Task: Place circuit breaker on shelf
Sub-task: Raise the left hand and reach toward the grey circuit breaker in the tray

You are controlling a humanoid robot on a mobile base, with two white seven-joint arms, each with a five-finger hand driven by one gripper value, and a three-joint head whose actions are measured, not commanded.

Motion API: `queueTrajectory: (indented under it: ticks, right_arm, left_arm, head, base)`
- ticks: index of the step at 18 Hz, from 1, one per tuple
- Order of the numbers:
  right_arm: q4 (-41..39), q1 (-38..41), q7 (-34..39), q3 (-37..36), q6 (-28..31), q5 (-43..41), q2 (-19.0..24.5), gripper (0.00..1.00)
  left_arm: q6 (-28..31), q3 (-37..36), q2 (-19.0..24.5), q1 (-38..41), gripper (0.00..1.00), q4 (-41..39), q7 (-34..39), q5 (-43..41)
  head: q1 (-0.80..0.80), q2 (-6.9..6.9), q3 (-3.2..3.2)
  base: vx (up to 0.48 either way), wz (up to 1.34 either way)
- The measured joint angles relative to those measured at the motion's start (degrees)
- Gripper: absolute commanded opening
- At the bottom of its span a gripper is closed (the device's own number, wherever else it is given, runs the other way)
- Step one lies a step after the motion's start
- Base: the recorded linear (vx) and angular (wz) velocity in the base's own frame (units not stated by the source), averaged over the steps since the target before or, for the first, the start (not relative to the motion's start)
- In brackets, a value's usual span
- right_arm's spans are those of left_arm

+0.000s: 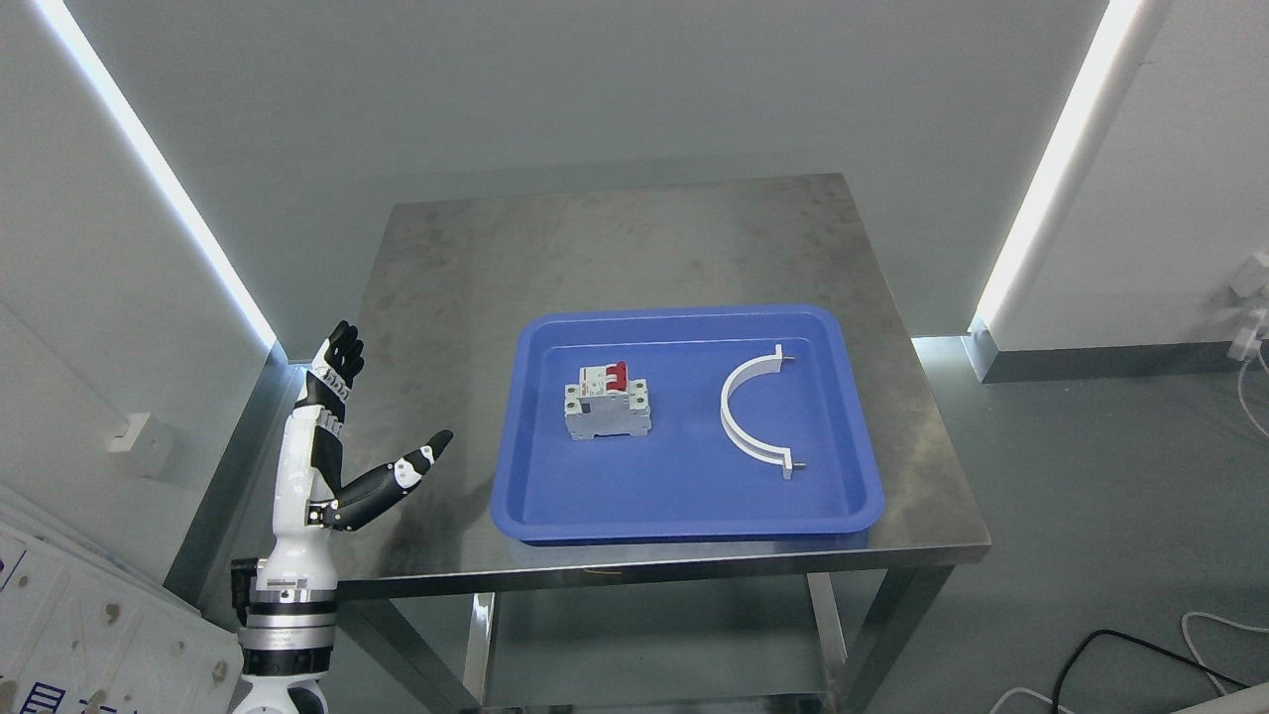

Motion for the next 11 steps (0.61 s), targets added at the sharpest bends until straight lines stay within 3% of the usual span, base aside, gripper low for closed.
queueTrajectory:
  ticks: [3,6,11]
  right_arm:
    - [0.0,0.0,0.0,0.0,0.0,0.0,0.0,1.00]
    - [0.0,0.0,0.0,0.0,0.0,0.0,0.0,1.00]
    - [0.0,0.0,0.0,0.0,0.0,0.0,0.0,1.00]
  left_arm:
    - [0.0,-0.1,0.0,-0.4,0.97,0.0,-0.8,0.0]
    - [0.0,-0.8,0.9,-2.7,0.97,0.0,-7.8,-0.5]
    - [10.2,-4.0,5.2,-11.7,0.88,0.3,-22.6,-5.6]
  head:
    - [0.00,0.00,0.00]
    - [0.00,0.00,0.00]
    - [0.00,0.00,0.00]
  base:
    - [0.000,-0.01]
    - [0.000,0.00]
    - [-0.002,0.01]
